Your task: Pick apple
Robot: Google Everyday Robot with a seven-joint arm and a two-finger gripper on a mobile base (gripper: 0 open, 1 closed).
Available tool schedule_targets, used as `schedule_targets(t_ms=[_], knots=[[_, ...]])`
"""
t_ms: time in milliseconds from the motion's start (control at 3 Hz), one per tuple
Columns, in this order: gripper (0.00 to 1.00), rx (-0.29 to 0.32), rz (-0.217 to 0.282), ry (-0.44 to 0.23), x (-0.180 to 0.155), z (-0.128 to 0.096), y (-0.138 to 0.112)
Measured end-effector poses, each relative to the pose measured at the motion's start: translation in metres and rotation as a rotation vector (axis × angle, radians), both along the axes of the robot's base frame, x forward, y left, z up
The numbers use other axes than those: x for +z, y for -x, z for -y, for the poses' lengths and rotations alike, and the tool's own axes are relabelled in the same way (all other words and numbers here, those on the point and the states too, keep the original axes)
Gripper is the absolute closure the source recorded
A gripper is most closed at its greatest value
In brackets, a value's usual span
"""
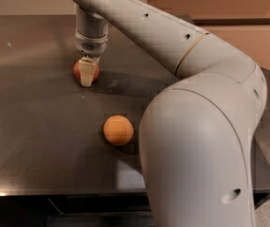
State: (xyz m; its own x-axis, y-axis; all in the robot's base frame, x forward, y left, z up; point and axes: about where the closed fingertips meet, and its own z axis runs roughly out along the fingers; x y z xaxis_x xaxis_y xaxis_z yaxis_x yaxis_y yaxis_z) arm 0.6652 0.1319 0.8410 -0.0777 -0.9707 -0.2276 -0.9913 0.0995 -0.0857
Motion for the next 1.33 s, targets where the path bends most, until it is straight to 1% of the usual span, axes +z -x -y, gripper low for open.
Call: schedule_targets(t_ms=[333, 667, 1000, 1333], knots=[[0.65, 0.008, -0.024, -0.042, 0.01, 0.001, 0.001], [0.87, 0.037, -0.04, -0.098, 0.031, 0.009, 0.011], [1.0, 0.094, -0.05, -0.15, 0.06, 0.024, 0.027], [1.0, 0.163, -0.042, -0.19, 0.09, 0.036, 0.047]])
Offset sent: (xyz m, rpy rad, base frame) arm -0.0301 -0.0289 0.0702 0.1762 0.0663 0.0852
